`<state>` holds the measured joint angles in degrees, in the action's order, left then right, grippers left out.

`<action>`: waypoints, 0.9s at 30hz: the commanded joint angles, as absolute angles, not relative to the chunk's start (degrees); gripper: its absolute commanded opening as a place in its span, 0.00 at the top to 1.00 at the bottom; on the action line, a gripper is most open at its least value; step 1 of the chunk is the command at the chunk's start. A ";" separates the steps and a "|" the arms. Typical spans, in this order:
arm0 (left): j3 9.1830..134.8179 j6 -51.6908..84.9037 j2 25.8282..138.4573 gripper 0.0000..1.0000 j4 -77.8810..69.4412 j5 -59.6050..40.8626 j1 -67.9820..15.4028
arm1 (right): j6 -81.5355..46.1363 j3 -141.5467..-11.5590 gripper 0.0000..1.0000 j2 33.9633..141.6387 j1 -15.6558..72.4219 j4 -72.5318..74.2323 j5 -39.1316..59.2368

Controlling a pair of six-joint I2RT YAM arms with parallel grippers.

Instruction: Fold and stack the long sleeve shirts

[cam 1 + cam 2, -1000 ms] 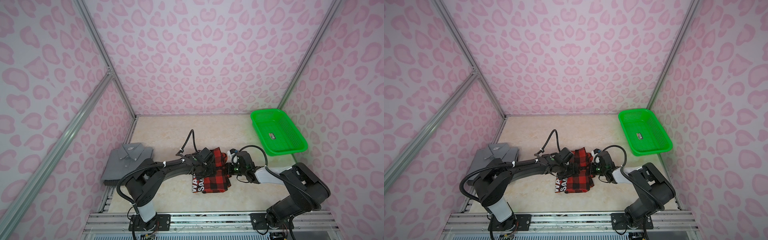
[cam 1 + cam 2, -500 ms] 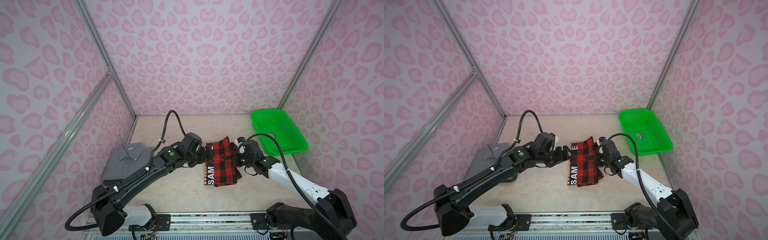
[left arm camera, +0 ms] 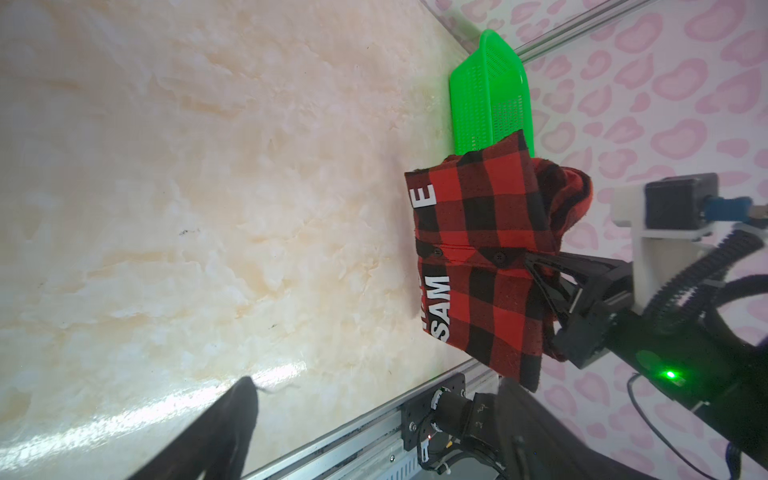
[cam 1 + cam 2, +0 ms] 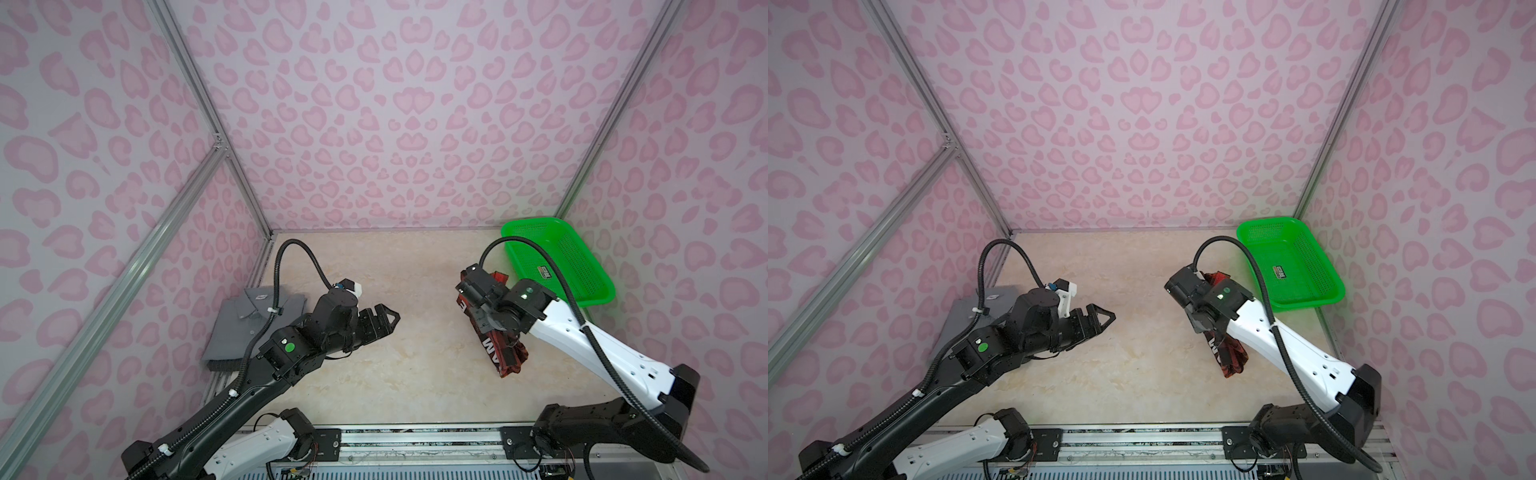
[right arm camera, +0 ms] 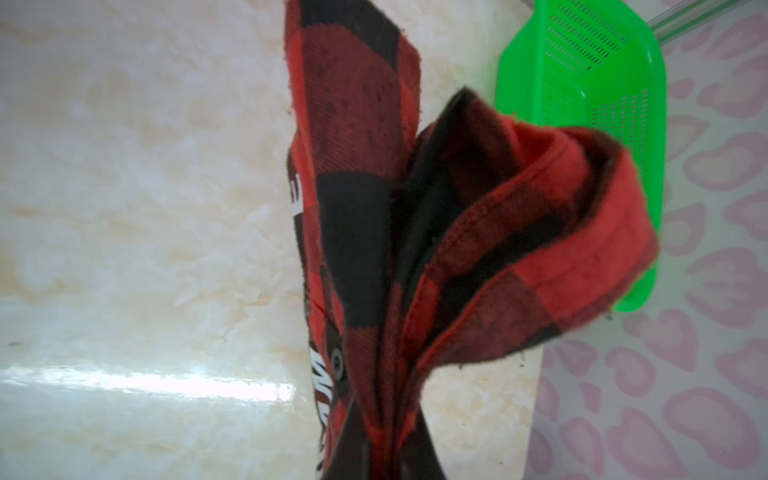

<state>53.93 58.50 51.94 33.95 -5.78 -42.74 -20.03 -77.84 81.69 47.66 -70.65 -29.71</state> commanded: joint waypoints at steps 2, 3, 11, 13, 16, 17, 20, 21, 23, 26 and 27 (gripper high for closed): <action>48.67 59.19 47.12 0.08 31.26 -4.99 -42.05 | -27.78 -80.33 1.00 93.51 54.81 -75.42 -37.13; 47.49 59.31 45.80 0.08 31.17 -4.59 -41.87 | -29.17 -81.06 1.00 96.71 56.82 -75.19 -37.68; 39.29 60.88 38.32 0.07 33.29 -3.35 -41.21 | -35.21 -89.53 1.00 117.60 69.97 -68.35 -30.63; 38.83 60.89 37.40 0.07 34.12 -2.70 -41.05 | -35.58 -90.41 0.98 119.62 70.99 -66.63 -28.05; 39.09 60.73 36.27 0.07 35.69 -1.61 -40.97 | -35.78 -90.75 0.73 119.85 72.32 -64.18 -25.01; 39.20 60.73 35.92 0.07 36.21 -1.18 -41.00 | -35.96 -90.49 0.64 119.35 72.50 -63.51 -24.20; 39.51 60.98 34.87 0.06 37.56 -0.16 -40.98 | -35.75 -88.95 0.52 116.66 72.68 -60.75 -20.92; 39.55 61.13 34.52 0.07 37.95 0.10 -40.99 | -35.70 -88.42 0.49 115.50 72.71 -59.97 -20.04; 39.72 61.11 33.81 0.07 39.02 0.98 -40.98 | -35.60 -87.02 0.46 112.41 72.66 -57.75 -17.49; 40.08 61.00 33.01 0.06 40.57 2.50 -40.98 | -35.68 -85.61 0.43 107.49 72.68 -54.43 -12.94; 39.98 61.06 32.89 0.06 40.78 2.63 -41.00 | -35.88 -85.39 0.42 105.93 72.62 -53.52 -12.03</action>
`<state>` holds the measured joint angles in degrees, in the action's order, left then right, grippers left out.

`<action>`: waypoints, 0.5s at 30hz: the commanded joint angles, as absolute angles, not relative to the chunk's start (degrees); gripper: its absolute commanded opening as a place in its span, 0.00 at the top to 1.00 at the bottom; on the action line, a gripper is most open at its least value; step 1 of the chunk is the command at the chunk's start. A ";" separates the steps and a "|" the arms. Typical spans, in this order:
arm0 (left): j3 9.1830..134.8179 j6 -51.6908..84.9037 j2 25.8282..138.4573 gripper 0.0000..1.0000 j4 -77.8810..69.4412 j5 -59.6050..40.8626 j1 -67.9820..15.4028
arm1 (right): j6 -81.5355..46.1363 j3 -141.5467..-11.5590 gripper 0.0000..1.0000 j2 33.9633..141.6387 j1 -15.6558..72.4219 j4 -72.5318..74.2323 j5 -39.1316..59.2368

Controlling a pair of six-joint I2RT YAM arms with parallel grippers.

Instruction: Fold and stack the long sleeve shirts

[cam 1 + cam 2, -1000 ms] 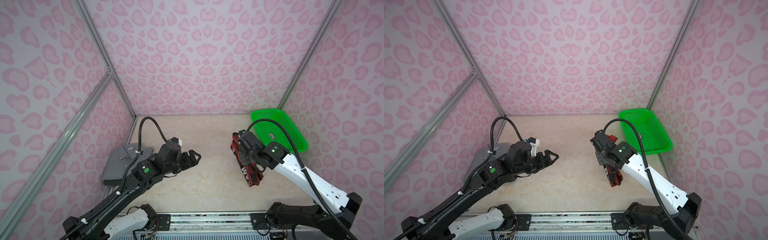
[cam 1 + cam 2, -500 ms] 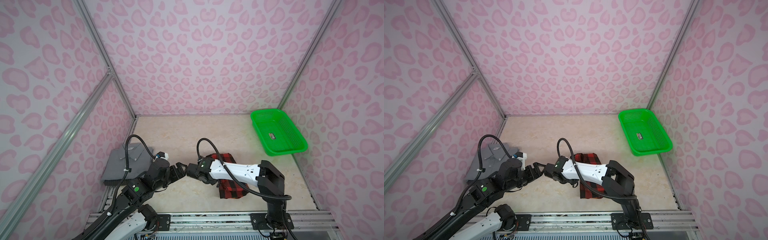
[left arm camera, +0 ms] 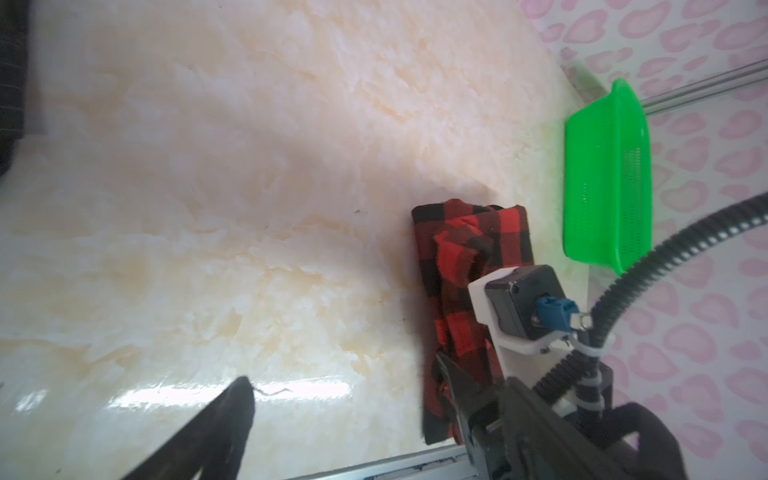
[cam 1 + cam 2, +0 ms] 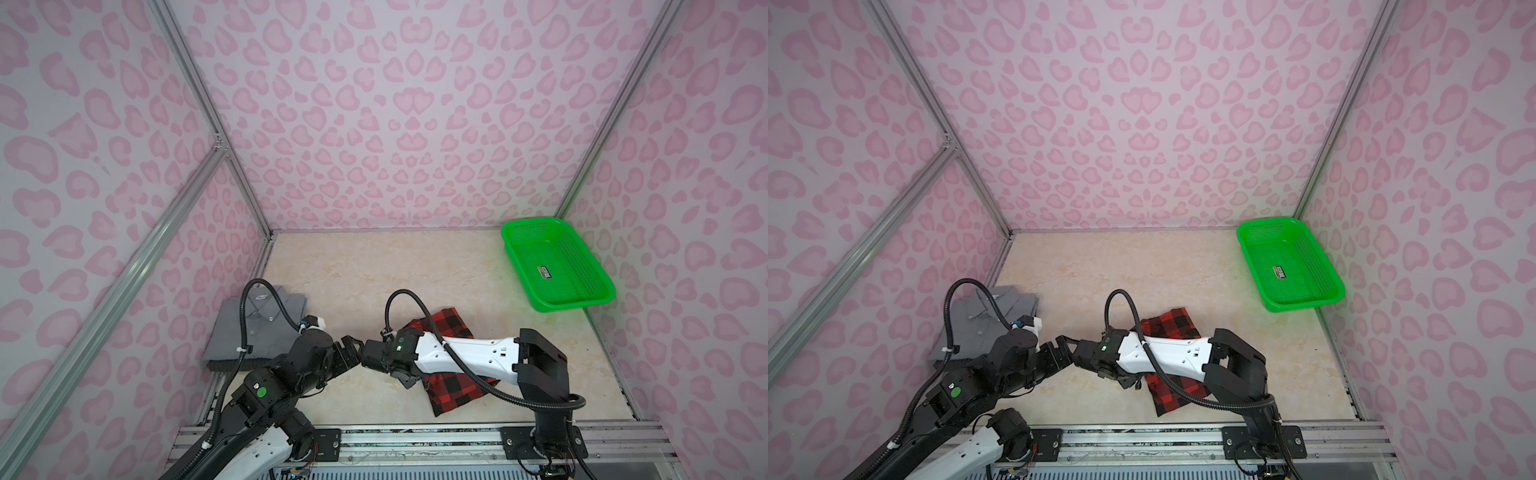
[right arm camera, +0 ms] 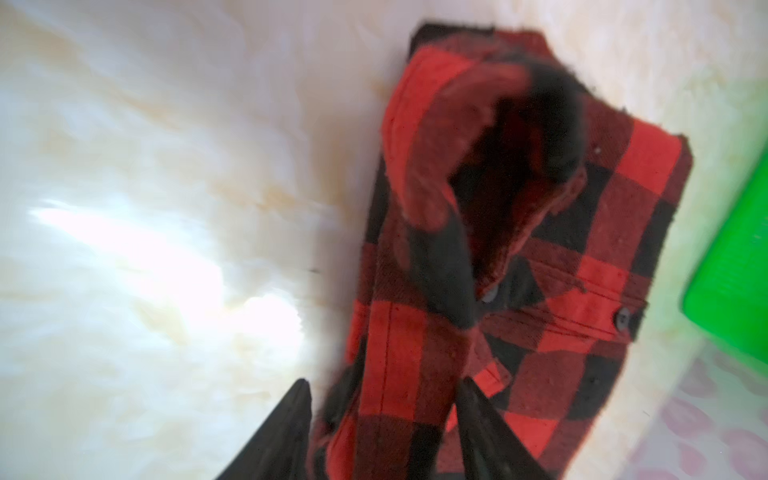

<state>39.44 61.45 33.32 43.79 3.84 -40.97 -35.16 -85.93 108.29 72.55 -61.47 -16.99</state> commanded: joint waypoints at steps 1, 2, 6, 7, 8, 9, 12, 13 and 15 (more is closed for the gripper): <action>39.91 61.15 32.80 0.06 40.94 2.76 -40.96 | -36.13 -83.33 0.42 104.25 72.68 -52.94 -11.08; 39.82 61.17 32.83 0.06 41.02 2.60 -40.96 | -36.56 -82.57 0.41 102.48 72.60 -52.40 -10.66; 39.04 61.17 33.33 0.06 40.50 1.92 -40.96 | -37.94 -77.06 0.41 93.86 70.76 -48.62 -6.92; 38.78 61.24 33.55 0.06 39.99 1.40 -40.96 | -37.96 -75.26 0.42 91.83 69.96 -47.82 -6.31; 38.25 61.34 34.09 0.06 39.25 0.65 -40.96 | -38.01 -72.79 0.44 89.46 68.35 -46.97 -5.15; 37.77 61.51 34.78 0.06 38.29 -0.28 -40.96 | -38.08 -69.79 0.46 87.16 66.12 -46.04 -3.78; 35.02 62.30 36.95 0.06 33.71 -3.96 -41.04 | -36.75 -60.86 0.52 81.03 59.92 -41.48 0.12; 33.94 62.63 37.89 0.06 31.87 -5.19 -41.00 | -35.90 -58.09 0.56 79.34 58.04 -37.61 2.98; 32.01 63.34 39.97 0.06 28.35 -7.44 -41.08 | -36.70 -52.87 0.63 77.70 56.96 -30.15 6.51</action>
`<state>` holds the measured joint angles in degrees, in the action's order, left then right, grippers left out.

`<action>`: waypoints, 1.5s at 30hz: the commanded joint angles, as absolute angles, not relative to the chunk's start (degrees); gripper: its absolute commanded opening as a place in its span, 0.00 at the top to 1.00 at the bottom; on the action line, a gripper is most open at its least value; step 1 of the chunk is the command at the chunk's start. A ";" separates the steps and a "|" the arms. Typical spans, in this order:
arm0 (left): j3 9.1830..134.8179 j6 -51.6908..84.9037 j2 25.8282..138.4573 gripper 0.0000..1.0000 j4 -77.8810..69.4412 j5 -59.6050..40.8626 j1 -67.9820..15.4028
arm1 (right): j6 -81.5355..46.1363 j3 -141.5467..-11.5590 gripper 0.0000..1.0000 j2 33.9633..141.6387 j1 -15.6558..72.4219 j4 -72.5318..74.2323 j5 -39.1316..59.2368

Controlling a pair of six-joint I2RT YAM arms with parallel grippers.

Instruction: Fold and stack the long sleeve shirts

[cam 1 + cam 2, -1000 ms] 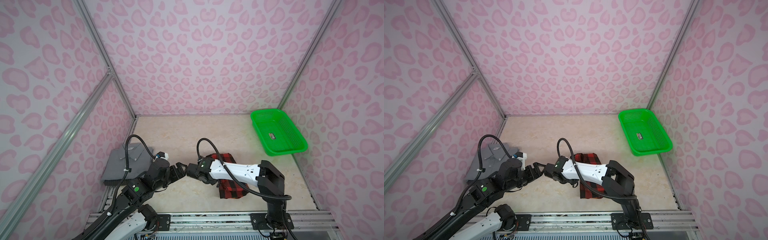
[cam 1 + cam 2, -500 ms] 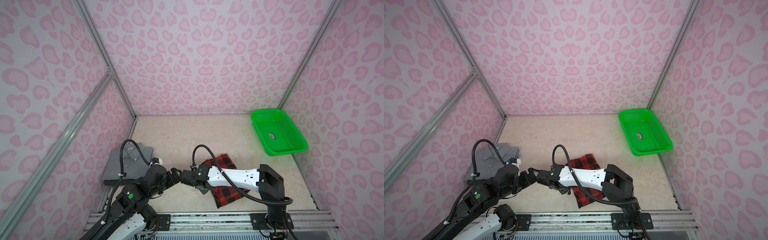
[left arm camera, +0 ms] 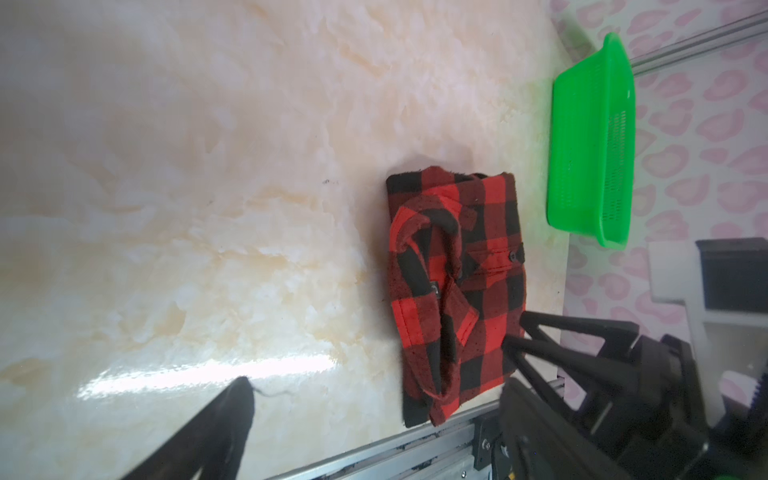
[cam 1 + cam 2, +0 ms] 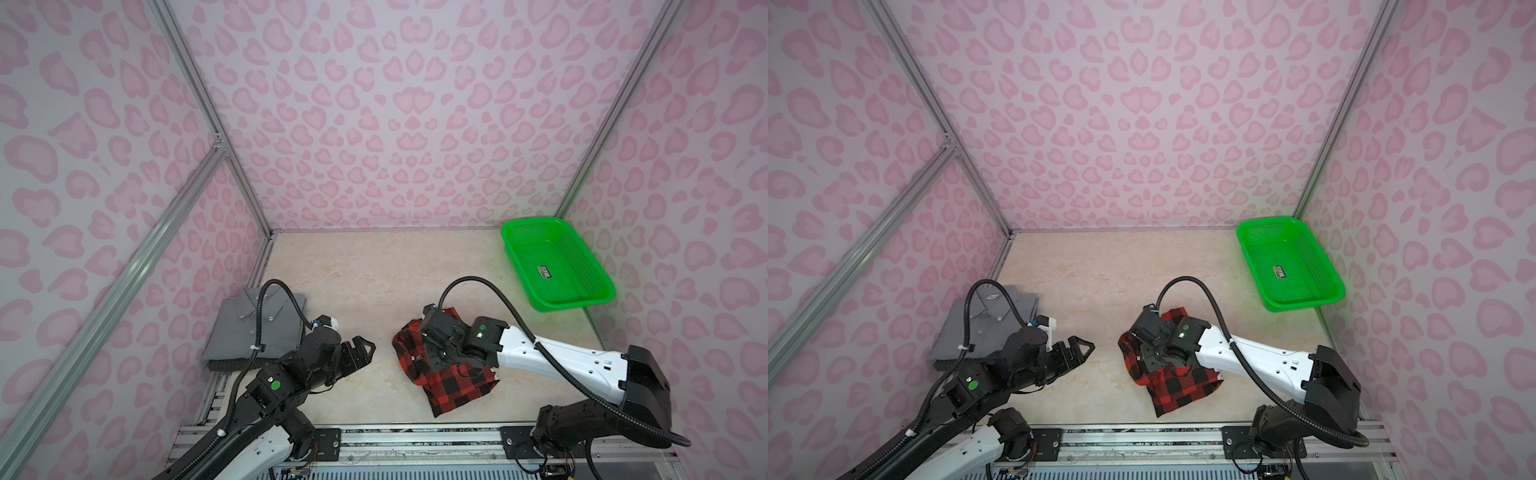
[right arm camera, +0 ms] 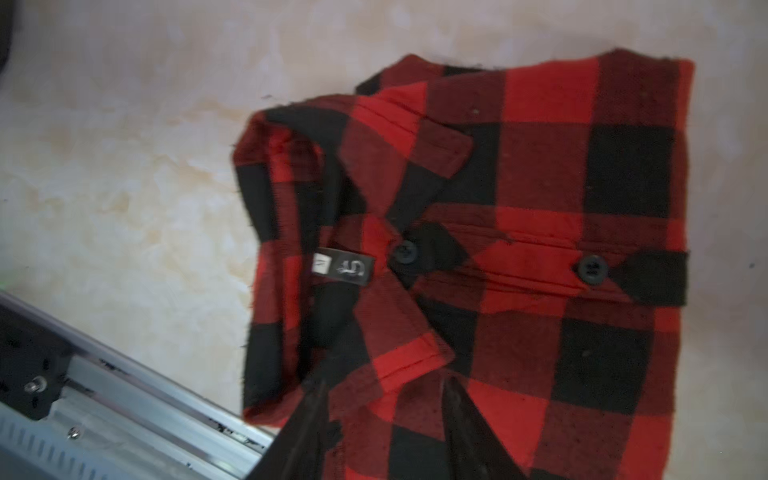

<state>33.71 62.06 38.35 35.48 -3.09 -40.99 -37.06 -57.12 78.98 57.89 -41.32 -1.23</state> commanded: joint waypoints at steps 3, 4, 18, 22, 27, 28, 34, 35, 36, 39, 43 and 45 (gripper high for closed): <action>30.28 63.93 42.56 0.06 23.62 -8.93 -41.73 | -37.66 -50.13 0.69 79.97 58.11 -23.82 9.85; 30.05 64.06 43.31 0.06 22.34 -8.94 -42.27 | -38.09 -49.19 0.70 81.03 58.48 -22.26 9.43; 30.69 63.22 57.49 0.06 12.75 -7.66 -50.54 | -44.22 -44.46 0.55 71.45 59.26 -31.07 -0.07; 31.56 62.29 57.58 0.06 13.71 -7.80 -50.80 | -41.79 -44.12 0.48 61.66 51.86 -41.20 -5.39; 31.84 62.92 58.65 0.06 13.04 -7.04 -53.35 | -40.55 -37.43 0.53 54.68 37.70 -45.02 -4.21; 31.75 63.18 58.87 0.06 12.92 -6.82 -53.77 | -41.03 -36.35 0.55 54.21 37.13 -44.56 -4.44; 31.03 64.07 61.24 0.06 11.82 -6.67 -55.19 | -43.14 -30.76 0.61 58.13 37.12 -38.51 0.84; 31.05 64.15 61.46 0.07 12.17 -6.52 -55.28 | -44.23 -29.57 0.62 58.92 37.79 -37.13 3.06; 31.09 64.08 61.24 0.07 12.32 -6.25 -55.28 | -45.74 -28.45 0.63 59.06 39.51 -35.74 3.85; 32.48 62.69 60.09 0.06 14.88 -4.72 -55.03 | -51.23 -26.07 0.64 58.00 45.60 -33.39 3.14; 35.06 59.64 59.00 0.06 18.68 -5.13 -52.27 | -60.08 -25.17 0.65 57.17 55.57 -31.30 0.00; 36.25 58.08 58.43 0.06 20.97 -6.36 -49.60 | -65.37 -24.57 0.66 58.47 61.55 -27.87 -1.06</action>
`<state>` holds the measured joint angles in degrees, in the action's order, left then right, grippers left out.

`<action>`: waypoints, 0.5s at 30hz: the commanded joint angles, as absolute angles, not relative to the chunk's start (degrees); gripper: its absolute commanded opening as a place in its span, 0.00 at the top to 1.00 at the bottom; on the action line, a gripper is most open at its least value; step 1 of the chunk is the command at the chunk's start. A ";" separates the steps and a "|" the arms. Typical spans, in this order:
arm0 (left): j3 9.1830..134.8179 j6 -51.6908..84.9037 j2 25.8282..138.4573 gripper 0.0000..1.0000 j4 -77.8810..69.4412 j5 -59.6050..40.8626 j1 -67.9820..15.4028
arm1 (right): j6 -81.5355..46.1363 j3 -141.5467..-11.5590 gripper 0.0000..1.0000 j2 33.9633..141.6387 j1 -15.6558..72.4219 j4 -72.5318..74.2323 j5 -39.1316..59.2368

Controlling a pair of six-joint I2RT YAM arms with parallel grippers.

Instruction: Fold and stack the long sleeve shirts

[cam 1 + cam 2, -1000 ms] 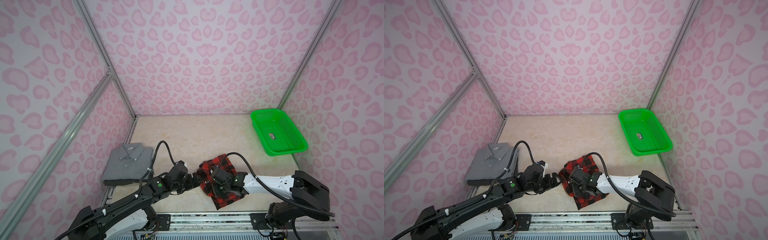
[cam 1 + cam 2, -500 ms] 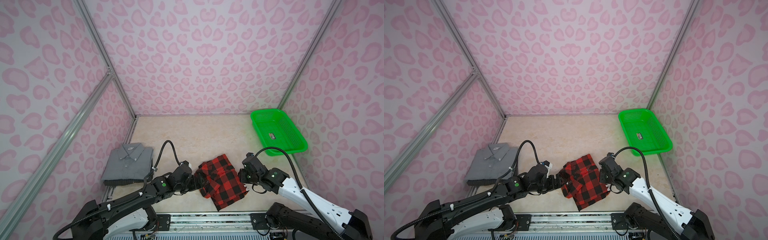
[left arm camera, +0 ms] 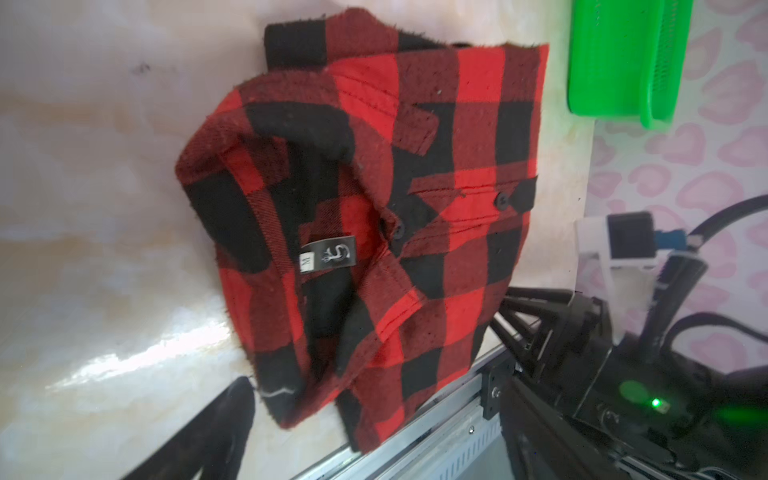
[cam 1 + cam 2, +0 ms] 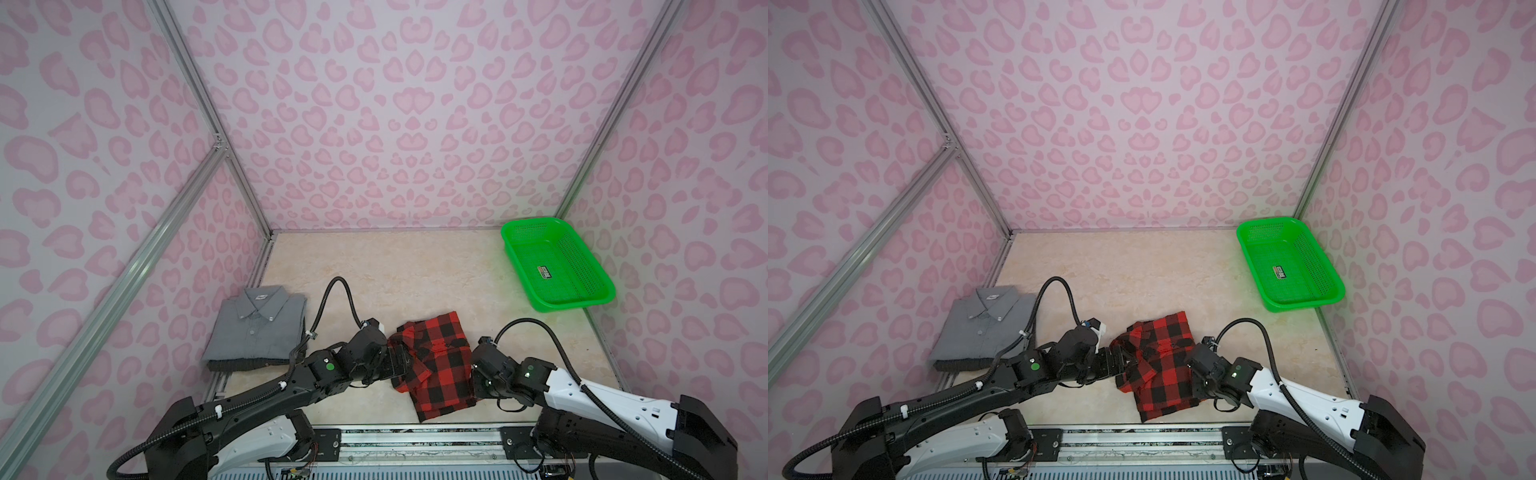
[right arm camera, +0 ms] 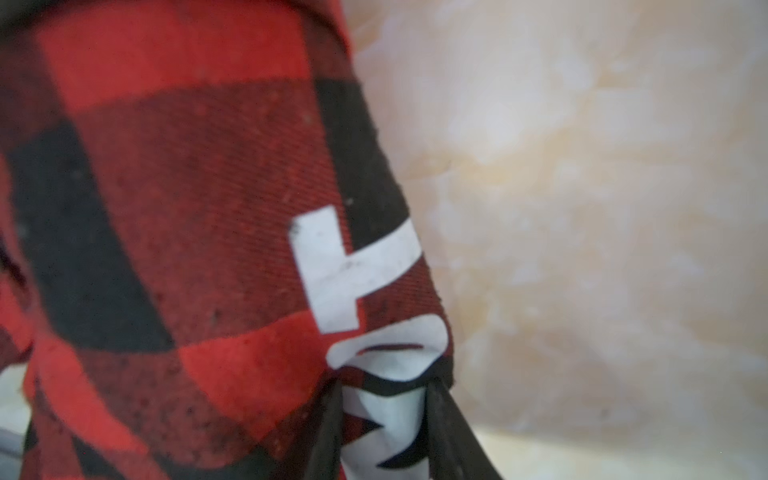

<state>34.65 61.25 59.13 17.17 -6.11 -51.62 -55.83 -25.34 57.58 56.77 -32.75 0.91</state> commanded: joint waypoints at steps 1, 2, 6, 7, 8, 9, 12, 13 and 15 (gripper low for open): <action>37.04 57.17 58.21 0.06 22.31 -6.81 -48.47 | -67.76 -24.69 0.66 59.50 64.34 -26.46 -2.13; 38.14 55.75 57.88 0.06 23.90 -6.89 -47.43 | -70.03 -24.94 0.66 61.01 67.44 -24.50 -3.10; 42.89 51.97 57.76 0.06 30.64 -6.59 -45.50 | -70.76 -31.63 0.61 70.99 74.63 -18.94 -1.98; 44.12 51.48 57.92 0.06 32.36 -6.39 -45.45 | -68.36 -35.63 0.59 73.36 75.38 -22.16 -1.95; 44.71 51.42 57.85 0.06 33.54 -6.49 -45.50 | -66.31 -40.53 0.57 75.11 75.90 -26.02 -2.49; 44.73 51.80 57.60 0.06 34.12 -6.91 -45.48 | -64.73 -43.65 0.56 76.07 76.02 -28.26 -2.45; 42.93 54.22 55.61 0.07 35.55 -8.43 -45.91 | -62.40 -49.67 0.53 75.61 75.64 -35.15 -3.16; 41.82 55.39 54.37 0.08 36.00 -8.59 -46.30 | -61.43 -50.90 0.53 74.56 75.01 -37.43 -3.80; 39.56 58.12 51.88 0.08 36.61 -7.94 -47.49 | -58.91 -51.80 0.52 73.00 73.45 -38.78 -3.28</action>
